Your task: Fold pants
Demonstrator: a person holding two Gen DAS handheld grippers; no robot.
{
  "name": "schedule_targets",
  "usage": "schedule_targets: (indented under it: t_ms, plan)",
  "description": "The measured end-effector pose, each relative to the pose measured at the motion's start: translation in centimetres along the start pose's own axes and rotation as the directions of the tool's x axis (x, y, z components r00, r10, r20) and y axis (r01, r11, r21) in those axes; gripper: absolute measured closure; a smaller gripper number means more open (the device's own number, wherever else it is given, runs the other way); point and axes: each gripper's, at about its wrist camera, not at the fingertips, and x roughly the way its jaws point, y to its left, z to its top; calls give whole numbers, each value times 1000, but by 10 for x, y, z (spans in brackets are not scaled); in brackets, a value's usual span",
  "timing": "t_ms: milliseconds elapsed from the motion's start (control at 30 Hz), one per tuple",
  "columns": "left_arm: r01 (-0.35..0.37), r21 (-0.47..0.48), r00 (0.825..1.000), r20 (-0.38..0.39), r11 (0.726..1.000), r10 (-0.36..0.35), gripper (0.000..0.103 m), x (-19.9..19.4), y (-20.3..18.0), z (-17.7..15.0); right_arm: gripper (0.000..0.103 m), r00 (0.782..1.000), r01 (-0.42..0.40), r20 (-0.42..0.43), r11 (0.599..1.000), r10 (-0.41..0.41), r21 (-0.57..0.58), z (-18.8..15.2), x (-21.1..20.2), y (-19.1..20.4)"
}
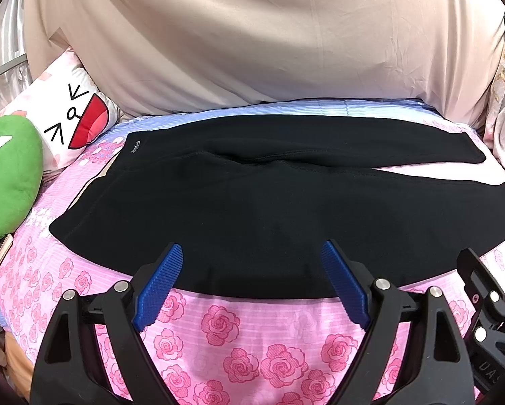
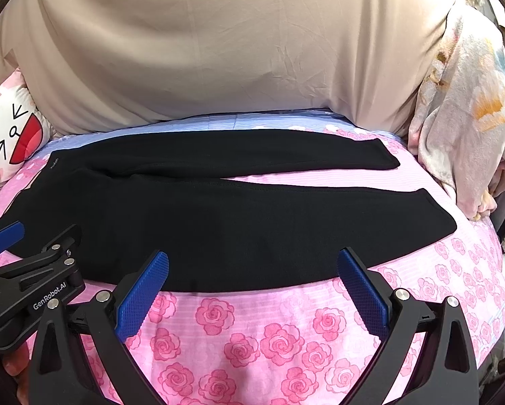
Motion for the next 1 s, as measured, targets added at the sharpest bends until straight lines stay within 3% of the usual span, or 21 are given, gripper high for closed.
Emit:
schedule_targets:
  t_ms: [1000]
  plan:
    - [-4,7,1000,0,1000,4,20,0,0,-1,5,1000,-16,-14,1000,16,6,0,4,2]
